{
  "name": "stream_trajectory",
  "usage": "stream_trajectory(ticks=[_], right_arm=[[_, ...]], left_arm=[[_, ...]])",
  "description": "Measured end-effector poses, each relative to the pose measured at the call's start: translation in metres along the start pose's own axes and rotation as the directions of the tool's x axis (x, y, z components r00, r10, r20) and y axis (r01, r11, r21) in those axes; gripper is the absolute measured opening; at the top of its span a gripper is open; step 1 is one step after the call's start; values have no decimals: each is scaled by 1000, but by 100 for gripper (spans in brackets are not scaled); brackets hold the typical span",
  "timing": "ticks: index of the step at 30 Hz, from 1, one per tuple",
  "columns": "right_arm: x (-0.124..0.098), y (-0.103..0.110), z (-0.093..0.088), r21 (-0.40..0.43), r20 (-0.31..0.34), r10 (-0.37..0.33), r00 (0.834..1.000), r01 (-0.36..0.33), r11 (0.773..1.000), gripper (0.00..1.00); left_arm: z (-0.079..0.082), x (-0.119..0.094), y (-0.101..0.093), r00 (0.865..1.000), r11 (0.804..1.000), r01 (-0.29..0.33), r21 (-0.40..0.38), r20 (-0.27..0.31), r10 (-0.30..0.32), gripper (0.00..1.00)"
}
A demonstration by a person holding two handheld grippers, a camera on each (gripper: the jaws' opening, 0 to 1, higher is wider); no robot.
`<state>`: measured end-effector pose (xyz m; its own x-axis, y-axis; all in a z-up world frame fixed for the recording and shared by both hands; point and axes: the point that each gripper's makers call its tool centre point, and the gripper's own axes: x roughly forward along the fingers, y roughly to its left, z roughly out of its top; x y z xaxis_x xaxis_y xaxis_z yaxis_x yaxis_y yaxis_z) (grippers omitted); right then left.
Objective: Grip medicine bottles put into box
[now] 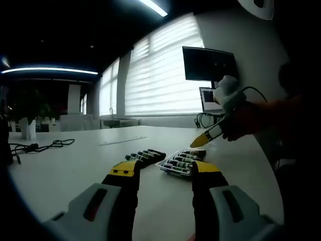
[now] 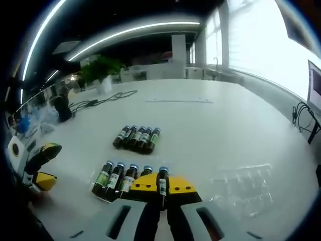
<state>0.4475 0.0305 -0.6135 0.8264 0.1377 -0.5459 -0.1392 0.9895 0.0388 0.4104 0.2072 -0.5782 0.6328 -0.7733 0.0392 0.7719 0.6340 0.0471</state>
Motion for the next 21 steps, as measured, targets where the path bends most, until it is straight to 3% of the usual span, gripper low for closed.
stream_trajectory(ticks=[12, 21], right_arm=[[-2, 0, -9, -3, -13, 3, 1000, -3, 1000, 0], [-2, 0, -14, -56, -16, -4, 1000, 3, 998, 0]], left_arm=[[-1, 1, 0, 1000, 1000, 1, 2, -3, -1, 34], [-1, 1, 0, 1000, 1000, 0, 4, -7, 0, 34]])
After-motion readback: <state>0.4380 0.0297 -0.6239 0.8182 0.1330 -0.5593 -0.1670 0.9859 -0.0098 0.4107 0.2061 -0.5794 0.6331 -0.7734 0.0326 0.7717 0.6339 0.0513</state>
